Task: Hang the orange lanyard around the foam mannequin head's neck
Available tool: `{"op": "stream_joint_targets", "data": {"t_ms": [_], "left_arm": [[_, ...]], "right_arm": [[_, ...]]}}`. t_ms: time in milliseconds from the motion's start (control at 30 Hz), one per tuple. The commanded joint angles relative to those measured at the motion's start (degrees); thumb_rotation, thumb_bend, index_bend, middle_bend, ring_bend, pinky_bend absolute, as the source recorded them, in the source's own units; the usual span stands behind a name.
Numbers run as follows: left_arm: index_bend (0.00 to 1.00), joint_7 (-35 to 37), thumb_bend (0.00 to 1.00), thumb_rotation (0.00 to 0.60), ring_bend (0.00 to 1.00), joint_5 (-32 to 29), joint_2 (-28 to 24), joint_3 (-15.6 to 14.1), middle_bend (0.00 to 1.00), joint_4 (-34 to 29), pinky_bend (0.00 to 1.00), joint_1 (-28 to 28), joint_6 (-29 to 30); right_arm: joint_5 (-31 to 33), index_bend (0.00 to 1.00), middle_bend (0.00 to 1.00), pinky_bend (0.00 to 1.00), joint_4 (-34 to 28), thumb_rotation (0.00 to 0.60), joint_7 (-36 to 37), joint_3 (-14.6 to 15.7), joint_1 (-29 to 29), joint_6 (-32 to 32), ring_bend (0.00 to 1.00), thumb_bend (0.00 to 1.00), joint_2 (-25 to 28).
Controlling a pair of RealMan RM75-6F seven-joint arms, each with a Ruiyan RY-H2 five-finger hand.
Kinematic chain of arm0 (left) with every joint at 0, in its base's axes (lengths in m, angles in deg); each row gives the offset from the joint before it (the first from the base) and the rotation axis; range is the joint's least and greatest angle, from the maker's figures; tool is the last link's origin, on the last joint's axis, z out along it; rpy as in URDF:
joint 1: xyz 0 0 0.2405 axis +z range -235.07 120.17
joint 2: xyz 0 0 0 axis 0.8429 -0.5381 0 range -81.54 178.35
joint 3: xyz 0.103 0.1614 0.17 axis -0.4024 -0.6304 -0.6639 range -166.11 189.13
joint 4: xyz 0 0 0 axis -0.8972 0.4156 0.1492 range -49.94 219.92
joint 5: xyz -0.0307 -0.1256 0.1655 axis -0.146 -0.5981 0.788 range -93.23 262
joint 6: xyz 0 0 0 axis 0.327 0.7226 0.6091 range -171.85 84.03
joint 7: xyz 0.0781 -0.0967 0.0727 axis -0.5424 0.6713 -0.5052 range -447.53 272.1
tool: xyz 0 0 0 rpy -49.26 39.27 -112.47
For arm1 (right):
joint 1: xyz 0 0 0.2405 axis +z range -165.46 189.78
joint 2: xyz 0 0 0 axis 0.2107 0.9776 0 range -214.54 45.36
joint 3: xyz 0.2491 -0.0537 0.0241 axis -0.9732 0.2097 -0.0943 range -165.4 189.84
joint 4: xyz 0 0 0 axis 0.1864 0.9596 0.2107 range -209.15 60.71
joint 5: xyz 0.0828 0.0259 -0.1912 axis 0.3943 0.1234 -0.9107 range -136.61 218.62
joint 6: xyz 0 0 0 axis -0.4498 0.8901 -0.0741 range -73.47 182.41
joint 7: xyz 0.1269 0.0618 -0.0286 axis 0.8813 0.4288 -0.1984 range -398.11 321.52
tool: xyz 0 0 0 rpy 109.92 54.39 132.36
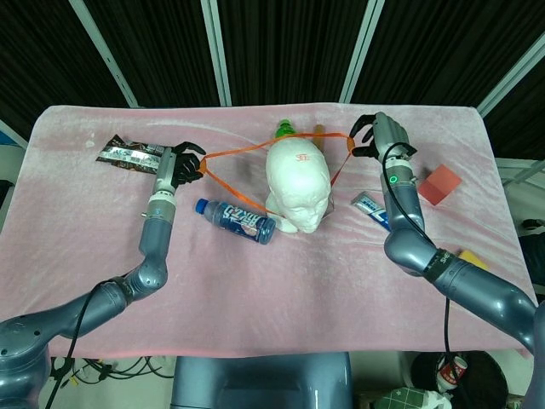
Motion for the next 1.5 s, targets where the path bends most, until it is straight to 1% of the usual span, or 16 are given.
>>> {"op": "stream_joint_targets", "data": {"t_ms": [33,333,400,433,467,500,567,633,700,733,800,900,1033,1200,1367,1500], "left_arm": [[0.46,1.6,0.44,0.600,0.64,0.3,1.0,0.7,0.70,1.8,0.69,-0.7,-1.8],[0.45,2.7,0.42,0.600,0.62,1.2,3.7,0.7,0.69,7.3,0.69,-2.5,-4.2],[0.44,2.3,0.40,0.600,0.59,1.1,4.4,0.6,0.67,8.6,0.67,-3.0,-4.7],[0.42,2.1,0.38,0.600,0.55,0.8,4.7,0.6,0.64,9.2,0.65,-3.2,-5.1],[0.39,1.6,0.34,0.600,0.49,0.5,5.0,0.5,0.59,9.9,0.60,-3.5,-5.5],[0.35,1.2,0.31,0.600,0.44,0.5,5.1,0.3,0.55,10.3,0.56,-3.7,-5.9],[0.18,0.0,0.21,0.600,0.23,0.0,5.1,-0.3,0.36,10.8,0.36,-3.9,-7.2],[0.07,-1.5,0.13,0.600,0.07,-0.7,4.5,-1.2,0.21,10.4,0.21,-3.8,-9.6],[0.03,-3.0,0.09,0.600,0.01,-1.7,3.4,-1.9,0.14,9.5,0.15,-3.7,-11.8],[0.03,-3.5,0.07,0.600,0.00,-1.9,3.0,-2.1,0.12,9.0,0.12,-3.7,-12.2],[0.02,-4.3,0.05,0.600,0.00,-2.3,2.4,-2.4,0.10,8.1,0.10,-3.7,-12.3],[0.02,-4.9,0.05,0.600,0.00,-2.5,1.6,-2.6,0.08,6.6,0.07,-3.6,-12.1],[0.02,-5.1,0.05,0.600,0.00,-2.1,0.4,-2.4,0.08,4.1,0.06,-3.1,-10.8],[0.03,-5.1,0.05,0.600,0.00,0.1,-2.2,-2.7,0.08,-0.8,0.06,-1.6,-8.7],[0.04,-6.1,0.04,0.600,0.00,3.7,-7.0,-4.0,0.09,-8.8,0.06,1.0,-6.6],[0.07,-10.1,0.03,0.600,0.00,6.6,-11.3,-6.3,0.09,-14.6,0.06,2.3,-4.2]], "right_arm": [[-0.6,0.93,0.38,0.41,1.7,0.600,0.5,-0.2,0.5,-0.6,0.46,0.64,-1.2],[-1.0,0.93,0.38,0.41,6.9,0.600,-0.5,0.5,1.9,-2.4,0.47,0.64,-4.1],[-0.8,0.93,0.38,0.40,7.9,0.600,-0.9,0.6,2.1,-2.6,0.46,0.61,-4.4],[-0.5,0.93,0.37,0.40,8.2,0.600,-1.2,0.8,2.2,-2.9,0.46,0.58,-4.5],[-0.1,0.90,0.35,0.38,8.6,0.600,-1.7,1.1,2.2,-3.4,0.45,0.54,-4.5],[0.2,0.86,0.33,0.37,8.8,0.600,-2.1,1.3,2.2,-3.8,0.44,0.51,-4.5],[0.8,0.67,0.28,0.32,8.9,0.600,-3.1,1.9,2.2,-5.0,0.41,0.40,-4.1],[1.7,0.39,0.20,0.26,8.5,0.600,-4.5,3.0,2.1,-6.7,0.35,0.26,-3.3],[3.5,0.26,0.16,0.24,7.8,0.600,-5.9,4.0,2.2,-8.8,0.33,0.19,-2.2],[4.6,0.21,0.15,0.24,7.5,0.600,-6.4,4.3,2.3,-9.8,0.32,0.15,-1.6],[6.0,0.17,0.14,0.24,6.9,0.600,-7.1,4.8,2.6,-10.7,0.32,0.13,-0.7],[7.2,0.16,0.14,0.24,6.4,0.600,-7.1,5.0,2.9,-10.7,0.32,0.13,0.1],[7.2,0.16,0.14,0.24,5.1,0.600,-5.1,3.9,2.4,-10.5,0.32,0.13,1.5],[2.3,0.16,0.14,0.24,2.3,0.600,-1.2,2.2,-0.5,-8.7,0.31,0.13,4.4],[-4.4,0.09,0.14,0.24,-2.9,0.600,0.6,3.3,-5.1,-6.6,0.31,0.13,9.2],[-7.5,0.07,0.14,0.24,-8.0,0.600,3.0,3.4,-8.6,-6.3,0.31,0.13,13.3]]}}
